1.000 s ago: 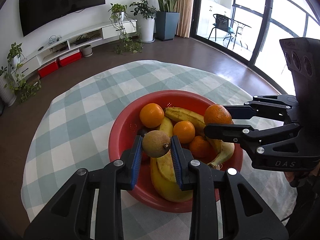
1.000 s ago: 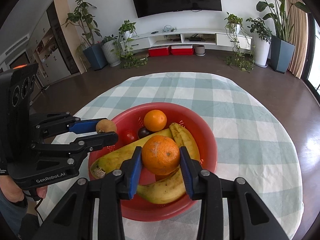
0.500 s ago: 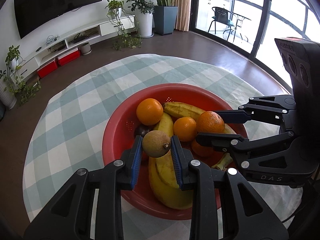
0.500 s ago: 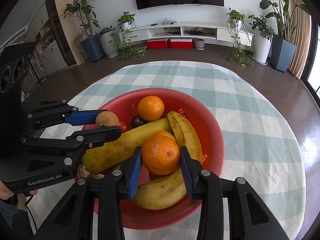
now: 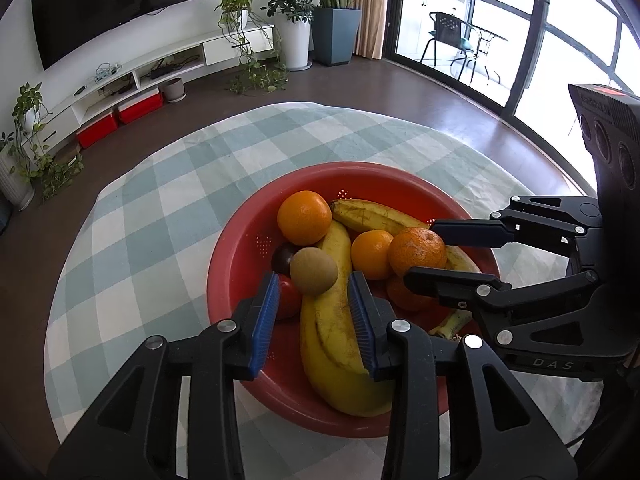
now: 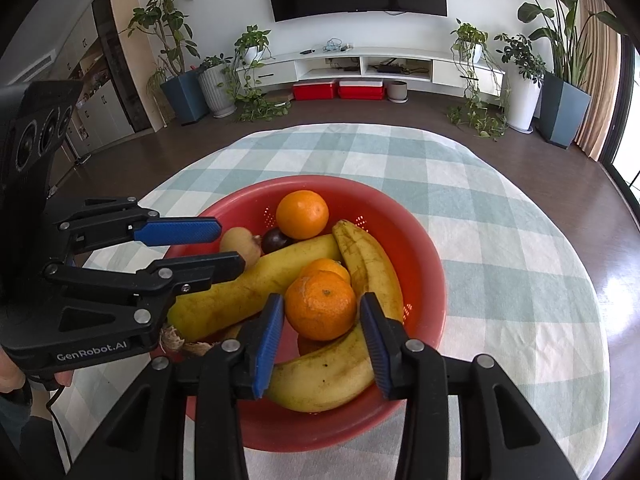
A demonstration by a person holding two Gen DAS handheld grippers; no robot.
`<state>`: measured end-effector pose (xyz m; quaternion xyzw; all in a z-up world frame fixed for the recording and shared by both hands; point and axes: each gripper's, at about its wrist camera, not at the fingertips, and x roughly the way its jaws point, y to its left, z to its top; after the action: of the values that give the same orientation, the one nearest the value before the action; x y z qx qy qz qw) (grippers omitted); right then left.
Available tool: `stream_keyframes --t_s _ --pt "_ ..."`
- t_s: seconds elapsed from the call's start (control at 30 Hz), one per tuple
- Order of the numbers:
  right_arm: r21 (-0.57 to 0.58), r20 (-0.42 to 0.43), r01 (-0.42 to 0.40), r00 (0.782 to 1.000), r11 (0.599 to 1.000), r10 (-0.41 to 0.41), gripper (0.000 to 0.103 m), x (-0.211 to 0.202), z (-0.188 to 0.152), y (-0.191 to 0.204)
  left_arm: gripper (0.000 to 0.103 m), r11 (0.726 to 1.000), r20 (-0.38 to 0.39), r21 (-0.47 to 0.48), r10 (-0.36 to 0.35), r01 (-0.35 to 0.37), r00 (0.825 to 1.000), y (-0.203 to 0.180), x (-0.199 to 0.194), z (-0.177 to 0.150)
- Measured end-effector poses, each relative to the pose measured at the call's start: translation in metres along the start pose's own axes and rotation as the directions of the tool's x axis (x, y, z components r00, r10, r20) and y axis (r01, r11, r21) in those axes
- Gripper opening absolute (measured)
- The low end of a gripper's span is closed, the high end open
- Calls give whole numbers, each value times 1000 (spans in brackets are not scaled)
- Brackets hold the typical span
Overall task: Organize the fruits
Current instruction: 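Carry both fruits into the red bowl and open both tools, then withdraw both tools and close the left tool on the dark plum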
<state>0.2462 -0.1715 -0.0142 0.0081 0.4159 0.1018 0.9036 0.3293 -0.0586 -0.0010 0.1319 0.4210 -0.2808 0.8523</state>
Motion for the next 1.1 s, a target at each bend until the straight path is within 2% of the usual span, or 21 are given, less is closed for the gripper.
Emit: stream_keyframes --t_s 0.07,0.13,0.17,0.23,0.33,0.4,0.5,0.63,0.8,1.0,1.1 --pt "4 4 -4 1000 1000 4 48 -2 -2 -1 39 1000 2 -9 4 -4 1000 2 -1 -1" --pt "12 7 -1 1000 1000 1 51 -6 -4 -2 49 1000 7 -11 12 -12 1000 2 -5 -3" --pt "19 9 -2 1000 1000 2 56 -8 -5 -3 53 1000 13 -11 14 -13 1000 1 -8 -4" --pt "37 19 0 1000 999 -1 64 -15 -8 -5 68 1000 31 -2 21 -21 999 -2 -16 -7" --pt "66 47 -5 999 998 1 78 -31 -15 -11 73 998 60 -11 54 -54 997 -4 -31 -15" --pt "76 70 -6 998 997 1 79 -44 -21 -15 84 999 89 -29 44 -42 995 -5 -44 -21" --pt "113 90 -11 996 993 1 82 -62 -33 -24 89 998 119 -44 46 -41 992 -11 -66 -34" --pt "165 119 -19 993 986 0 88 -86 -56 -32 90 998 146 -51 44 -37 988 -25 -93 -57" --pt "235 125 -58 992 970 29 91 -104 -88 -39 95 998 168 -68 20 -9 986 -50 -120 -96" --pt "306 113 -114 990 945 83 91 -111 -128 -35 95 998 124 -55 -14 21 992 -96 -136 -149" --pt "322 73 -112 993 940 94 91 -104 -143 -31 95 998 87 -65 -17 22 996 -119 -137 -176"
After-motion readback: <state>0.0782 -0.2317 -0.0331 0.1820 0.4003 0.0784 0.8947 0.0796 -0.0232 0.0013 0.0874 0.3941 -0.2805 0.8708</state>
